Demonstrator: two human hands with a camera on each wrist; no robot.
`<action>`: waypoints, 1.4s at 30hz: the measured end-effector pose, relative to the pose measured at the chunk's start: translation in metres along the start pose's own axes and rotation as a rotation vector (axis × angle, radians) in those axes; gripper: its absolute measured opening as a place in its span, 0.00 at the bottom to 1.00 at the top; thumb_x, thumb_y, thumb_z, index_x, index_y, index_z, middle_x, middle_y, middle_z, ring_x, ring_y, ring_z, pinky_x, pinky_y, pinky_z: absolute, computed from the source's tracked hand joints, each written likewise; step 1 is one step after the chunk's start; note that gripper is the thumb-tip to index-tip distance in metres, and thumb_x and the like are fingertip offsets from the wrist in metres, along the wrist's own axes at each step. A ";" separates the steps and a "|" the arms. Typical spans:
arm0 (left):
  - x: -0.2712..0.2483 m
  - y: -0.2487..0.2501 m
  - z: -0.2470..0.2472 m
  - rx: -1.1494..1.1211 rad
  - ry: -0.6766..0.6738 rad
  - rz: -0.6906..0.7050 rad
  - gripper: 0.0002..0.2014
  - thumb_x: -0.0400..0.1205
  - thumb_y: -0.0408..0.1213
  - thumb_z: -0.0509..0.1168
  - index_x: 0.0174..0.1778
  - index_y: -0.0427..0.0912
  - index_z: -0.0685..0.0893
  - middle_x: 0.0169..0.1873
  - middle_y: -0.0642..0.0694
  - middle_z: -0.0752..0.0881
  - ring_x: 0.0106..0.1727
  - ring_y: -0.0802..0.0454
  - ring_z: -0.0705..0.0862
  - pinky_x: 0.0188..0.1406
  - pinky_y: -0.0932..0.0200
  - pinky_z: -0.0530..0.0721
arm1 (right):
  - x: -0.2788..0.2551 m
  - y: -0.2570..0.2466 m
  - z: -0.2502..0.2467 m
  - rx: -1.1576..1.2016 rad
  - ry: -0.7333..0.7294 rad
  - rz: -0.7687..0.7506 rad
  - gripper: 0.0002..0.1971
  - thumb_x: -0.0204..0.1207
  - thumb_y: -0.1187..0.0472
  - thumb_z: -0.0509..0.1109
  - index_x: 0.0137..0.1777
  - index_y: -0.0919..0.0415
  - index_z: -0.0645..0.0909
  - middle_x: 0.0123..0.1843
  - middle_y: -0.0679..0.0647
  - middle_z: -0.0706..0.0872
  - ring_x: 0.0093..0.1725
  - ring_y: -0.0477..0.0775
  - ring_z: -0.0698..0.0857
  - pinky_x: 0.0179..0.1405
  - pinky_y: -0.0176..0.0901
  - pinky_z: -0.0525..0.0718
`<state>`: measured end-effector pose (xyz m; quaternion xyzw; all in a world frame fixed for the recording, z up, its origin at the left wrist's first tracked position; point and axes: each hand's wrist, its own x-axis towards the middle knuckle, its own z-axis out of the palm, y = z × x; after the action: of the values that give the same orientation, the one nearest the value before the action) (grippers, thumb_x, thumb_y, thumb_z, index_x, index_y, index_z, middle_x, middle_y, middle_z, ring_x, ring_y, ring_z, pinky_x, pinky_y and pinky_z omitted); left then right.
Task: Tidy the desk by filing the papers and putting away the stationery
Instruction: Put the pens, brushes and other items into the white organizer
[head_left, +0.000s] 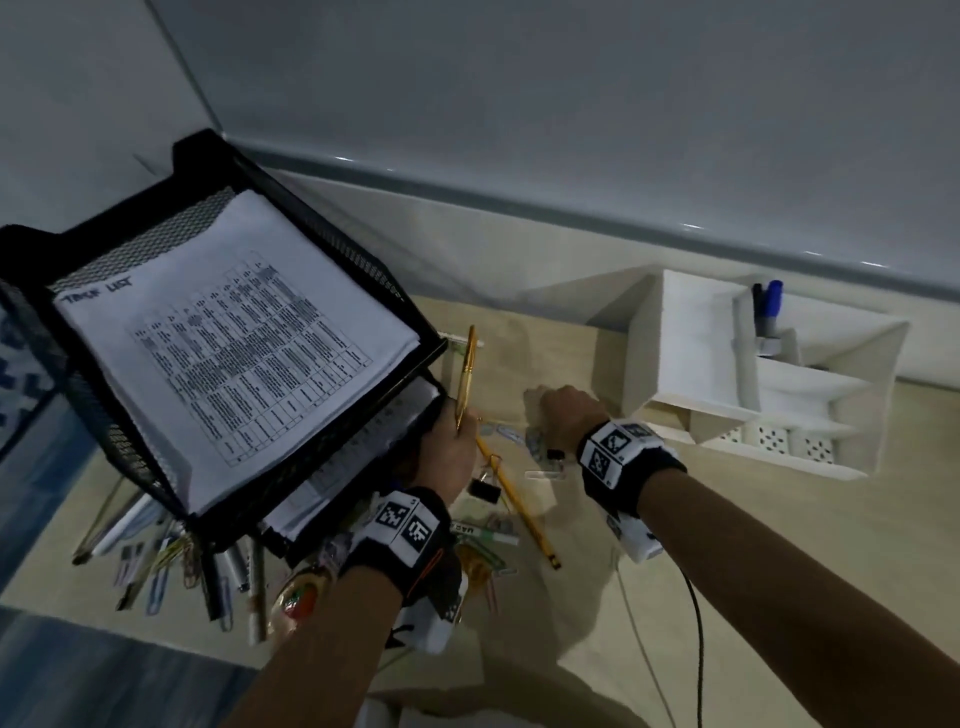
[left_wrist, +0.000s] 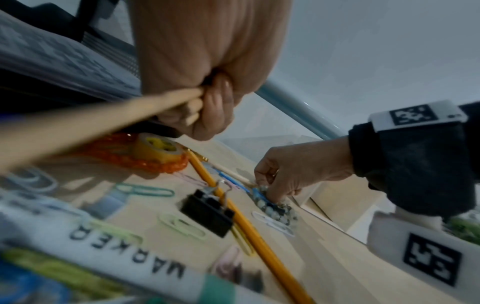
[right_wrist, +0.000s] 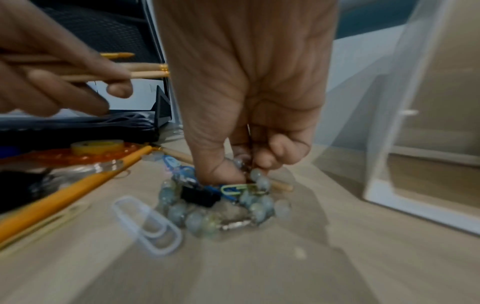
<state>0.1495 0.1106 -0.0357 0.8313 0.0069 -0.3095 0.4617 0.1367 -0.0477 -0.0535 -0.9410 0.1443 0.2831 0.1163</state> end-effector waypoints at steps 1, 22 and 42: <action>-0.003 0.001 0.004 0.020 0.001 0.001 0.21 0.88 0.44 0.49 0.75 0.41 0.69 0.64 0.35 0.79 0.64 0.36 0.79 0.61 0.51 0.76 | -0.008 0.005 0.005 0.004 -0.003 0.003 0.18 0.76 0.63 0.67 0.64 0.69 0.74 0.65 0.66 0.79 0.63 0.67 0.81 0.57 0.53 0.80; -0.047 0.173 0.134 0.173 -0.140 0.606 0.12 0.88 0.40 0.51 0.41 0.40 0.71 0.31 0.51 0.68 0.33 0.54 0.70 0.36 0.59 0.68 | -0.149 0.184 0.020 1.068 0.478 0.065 0.16 0.80 0.66 0.60 0.30 0.61 0.79 0.29 0.62 0.84 0.27 0.51 0.83 0.41 0.52 0.81; 0.028 0.270 0.307 0.586 -0.354 0.622 0.06 0.81 0.35 0.65 0.40 0.36 0.81 0.39 0.43 0.83 0.40 0.48 0.82 0.42 0.59 0.80 | -0.071 0.333 -0.074 1.029 0.730 0.305 0.06 0.73 0.68 0.68 0.36 0.63 0.85 0.33 0.59 0.87 0.41 0.62 0.89 0.56 0.56 0.86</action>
<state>0.0968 -0.2889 0.0385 0.8237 -0.4095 -0.2824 0.2722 0.0049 -0.3658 0.0012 -0.7696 0.4239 -0.1469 0.4544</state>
